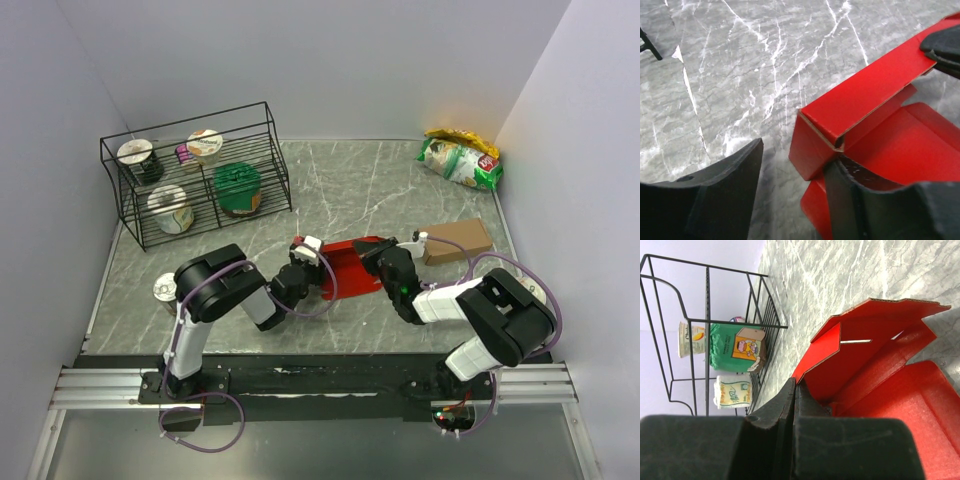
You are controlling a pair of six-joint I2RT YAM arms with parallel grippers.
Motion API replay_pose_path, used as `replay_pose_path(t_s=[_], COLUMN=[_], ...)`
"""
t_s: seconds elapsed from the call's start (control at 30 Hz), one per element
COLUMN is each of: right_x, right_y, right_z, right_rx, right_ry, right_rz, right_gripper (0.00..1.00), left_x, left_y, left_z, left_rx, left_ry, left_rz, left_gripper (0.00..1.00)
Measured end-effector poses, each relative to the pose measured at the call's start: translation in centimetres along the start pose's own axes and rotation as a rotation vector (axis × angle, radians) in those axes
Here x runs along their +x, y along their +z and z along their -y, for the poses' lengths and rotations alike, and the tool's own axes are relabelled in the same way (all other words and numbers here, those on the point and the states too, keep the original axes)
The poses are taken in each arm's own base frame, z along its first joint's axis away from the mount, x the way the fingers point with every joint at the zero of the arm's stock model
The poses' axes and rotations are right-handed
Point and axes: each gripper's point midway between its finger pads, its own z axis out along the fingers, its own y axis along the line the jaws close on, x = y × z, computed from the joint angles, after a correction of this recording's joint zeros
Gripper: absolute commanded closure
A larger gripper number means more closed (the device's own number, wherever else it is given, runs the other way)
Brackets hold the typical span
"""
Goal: Fold the paper box
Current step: Fold the paper box at the center of the board.
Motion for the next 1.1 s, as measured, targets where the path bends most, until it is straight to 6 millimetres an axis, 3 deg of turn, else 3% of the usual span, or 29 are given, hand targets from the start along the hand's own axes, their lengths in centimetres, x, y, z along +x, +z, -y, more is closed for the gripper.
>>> replay_pose_path(t_s=[0.67, 1.1], right_x=[1.1, 1.4], right_y=[-0.2, -0.9], right_z=[-0.4, -0.5], right_rx=[-0.015, 0.002], right_ry=[-0.003, -0.024], right_rz=[-0.050, -0.079], right_gripper=[1.00, 1.00], left_x=[-0.4, -0.5], left_y=[0.0, -0.5], left_z=[-1.5, -1.5], left_rx=[-0.160, -0.163], left_ry=[0.008, 0.042], left_rz=[0.034, 0.038], left_gripper=[0.99, 0.99])
